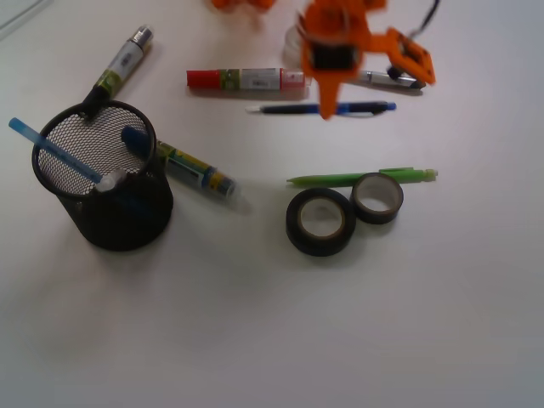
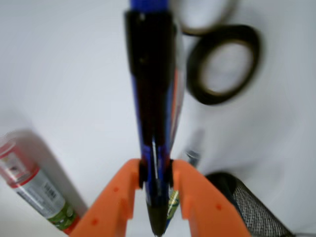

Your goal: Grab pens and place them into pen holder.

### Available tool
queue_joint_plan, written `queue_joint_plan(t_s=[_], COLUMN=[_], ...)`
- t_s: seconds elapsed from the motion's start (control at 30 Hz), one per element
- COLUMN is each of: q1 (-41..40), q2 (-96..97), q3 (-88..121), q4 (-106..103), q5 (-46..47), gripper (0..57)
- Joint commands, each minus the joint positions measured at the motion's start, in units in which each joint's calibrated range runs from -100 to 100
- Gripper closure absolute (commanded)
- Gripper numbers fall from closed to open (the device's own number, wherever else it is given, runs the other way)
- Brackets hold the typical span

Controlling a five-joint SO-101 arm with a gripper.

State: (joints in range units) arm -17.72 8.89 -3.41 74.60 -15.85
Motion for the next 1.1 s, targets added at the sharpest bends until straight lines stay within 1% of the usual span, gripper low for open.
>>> queue_joint_plan(t_s=[0.0,0.2,0.37,0.53,0.77,0.87,1.0,1.03,1.07], q1=[5.5,14.77,20.23,23.96,28.67,30.02,30.32,30.17,29.95], q2=[-18.11,-30.69,-35.11,-33.92,-24.4,-20.15,-16.41,-15.81,-15.39], q3=[3.5,12.38,22.89,35.93,53.87,58.03,59.39,59.48,59.57], q4=[-8.46,-27.97,-47.74,-72.41,-110.38,-118.26,-122.37,-122.54,-122.54], q5=[-5.03,-12.11,-18.85,-24.22,-30.57,-31.99,-32.09,-32.09,-32.09], gripper=[57.0,57.1,57.1,57.1,57.1,57.1,56.7,56.3,54.4])
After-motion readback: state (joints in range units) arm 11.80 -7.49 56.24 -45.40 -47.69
